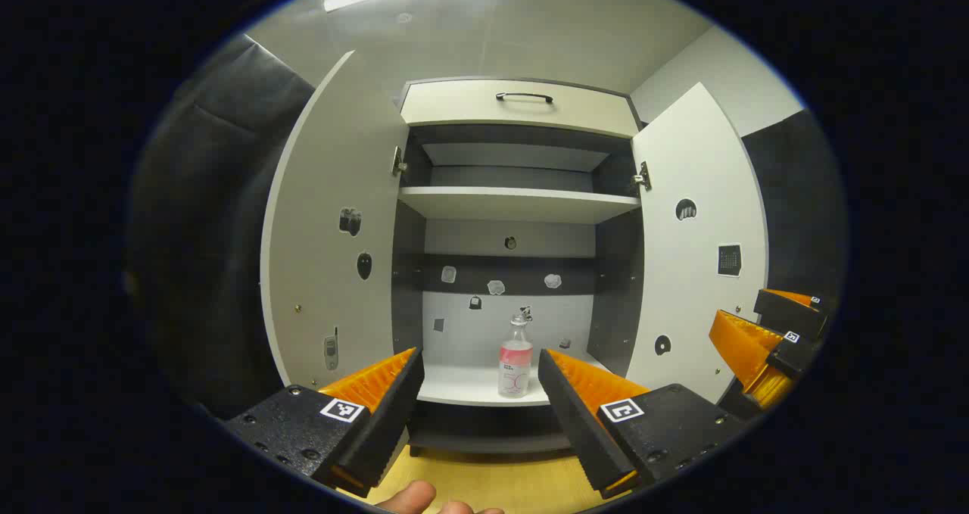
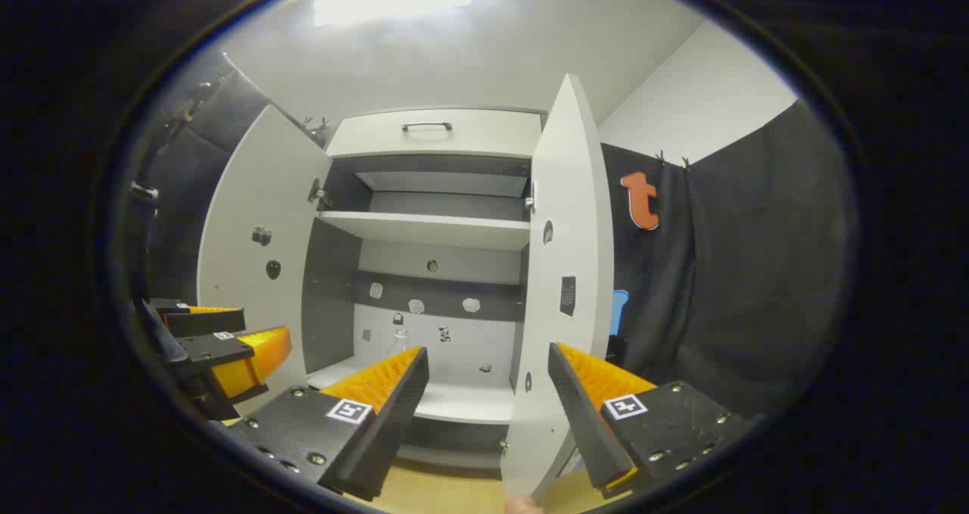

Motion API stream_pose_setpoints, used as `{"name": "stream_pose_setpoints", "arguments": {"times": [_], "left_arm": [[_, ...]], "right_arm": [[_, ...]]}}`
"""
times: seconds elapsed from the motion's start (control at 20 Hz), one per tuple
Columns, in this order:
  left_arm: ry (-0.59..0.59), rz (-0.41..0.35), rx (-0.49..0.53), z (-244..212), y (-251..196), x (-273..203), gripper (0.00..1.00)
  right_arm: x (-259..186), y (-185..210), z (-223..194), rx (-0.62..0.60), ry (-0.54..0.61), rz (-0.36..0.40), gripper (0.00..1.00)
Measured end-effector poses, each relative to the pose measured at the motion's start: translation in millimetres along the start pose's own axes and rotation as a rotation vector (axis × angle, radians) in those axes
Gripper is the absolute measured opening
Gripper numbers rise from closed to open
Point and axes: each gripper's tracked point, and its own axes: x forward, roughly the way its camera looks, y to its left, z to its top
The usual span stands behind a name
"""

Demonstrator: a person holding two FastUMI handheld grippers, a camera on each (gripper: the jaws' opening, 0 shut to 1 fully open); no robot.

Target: Grasp the bottle in the cabinet with the left hand and place it on the coaster, then close the right door with the right hand and the left door with the left hand.

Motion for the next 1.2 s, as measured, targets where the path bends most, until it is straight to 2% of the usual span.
{"name": "stream_pose_setpoints", "arguments": {"times": [0.2, 0.25, 0.3, 0.35, 0.4, 0.9, 1.2], "left_arm": [[0.01, -0.01, -0.007, -3, -3, 4, 0.98], [0.012, -0.009, -0.008, -4, -4, 6, 0.98], [0.015, -0.007, -0.01, -5, -4, 6, 0.98], [0.016, -0.004, -0.012, -5, -2, 7, 0.98], [0.017, 0.003, -0.013, -6, 0, 8, 0.98], [0.016, 0.031, -0.014, -7, 10, 11, 0.98], [0.037, 0.01, 0.009, -18, 7, 31, 0.98]], "right_arm": [[0, -7, -2, -0.014, 0.004, -0.016, 0.96], [0, -7, -1, -0.021, 0.002, -0.017, 0.93], [1, -6, -1, -0.026, 0.002, -0.017, 0.96], [1, -6, -1, -0.028, 0.002, -0.015, 0.93], [2, -4, -1, -0.027, 0.002, -0.012, 0.96], [6, 1, -2, -0.017, 0.003, -0.004, 0.96], [3, -4, -1, -0.019, 0.009, -0.02, 0.96]]}}
